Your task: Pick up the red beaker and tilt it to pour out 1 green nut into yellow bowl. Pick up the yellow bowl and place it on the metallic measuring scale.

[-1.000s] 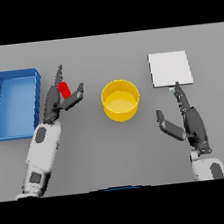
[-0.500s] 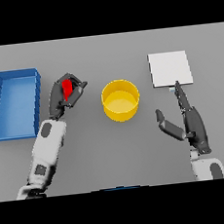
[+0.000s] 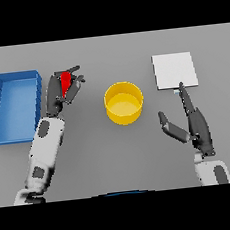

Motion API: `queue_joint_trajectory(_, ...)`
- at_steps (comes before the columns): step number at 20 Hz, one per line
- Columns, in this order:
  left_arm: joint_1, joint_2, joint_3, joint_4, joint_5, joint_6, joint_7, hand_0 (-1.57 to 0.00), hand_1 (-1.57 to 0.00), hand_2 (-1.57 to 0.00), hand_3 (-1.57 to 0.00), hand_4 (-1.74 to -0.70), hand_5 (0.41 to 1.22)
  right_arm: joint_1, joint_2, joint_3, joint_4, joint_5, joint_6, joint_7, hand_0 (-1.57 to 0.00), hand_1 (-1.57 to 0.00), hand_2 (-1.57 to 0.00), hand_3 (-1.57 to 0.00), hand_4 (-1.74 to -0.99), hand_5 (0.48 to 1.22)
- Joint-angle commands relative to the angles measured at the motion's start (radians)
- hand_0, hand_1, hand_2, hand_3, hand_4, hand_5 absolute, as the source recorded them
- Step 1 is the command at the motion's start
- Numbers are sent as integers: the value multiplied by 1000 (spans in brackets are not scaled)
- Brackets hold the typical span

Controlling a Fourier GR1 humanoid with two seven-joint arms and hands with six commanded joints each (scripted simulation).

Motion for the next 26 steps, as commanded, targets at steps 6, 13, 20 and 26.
queue_joint_trajectory(6, -28, 124, -183, -116, -198, -48, 119, -1557, -1557, -1557, -1551, -1734, 1139, 14, -9, 8, -3, 31, -11, -9, 1, 1, 1, 1, -1095, 660)
queue_joint_trajectory(13, -38, 158, -333, -216, -349, -117, 254, -1562, -1562, -1562, -1558, -1736, 1144, 28, -8, 13, -15, 30, -5, -13, 1, 1, 1, 1, -1096, 666)
queue_joint_trajectory(20, -231, 231, -552, -154, -630, -298, 320, -1569, -1569, -1569, -1568, -1740, 1193, 24, -9, 15, -21, 24, 6, -9, 1, 1, 1, 1, -1062, 691)
queue_joint_trajectory(26, -383, 224, -714, -44, -812, -472, 302, -1570, -1571, -1571, -1570, -1612, 1214, 25, -9, 10, -10, 1, 25, -9, 1, 1, 1, 1, -1060, 675)
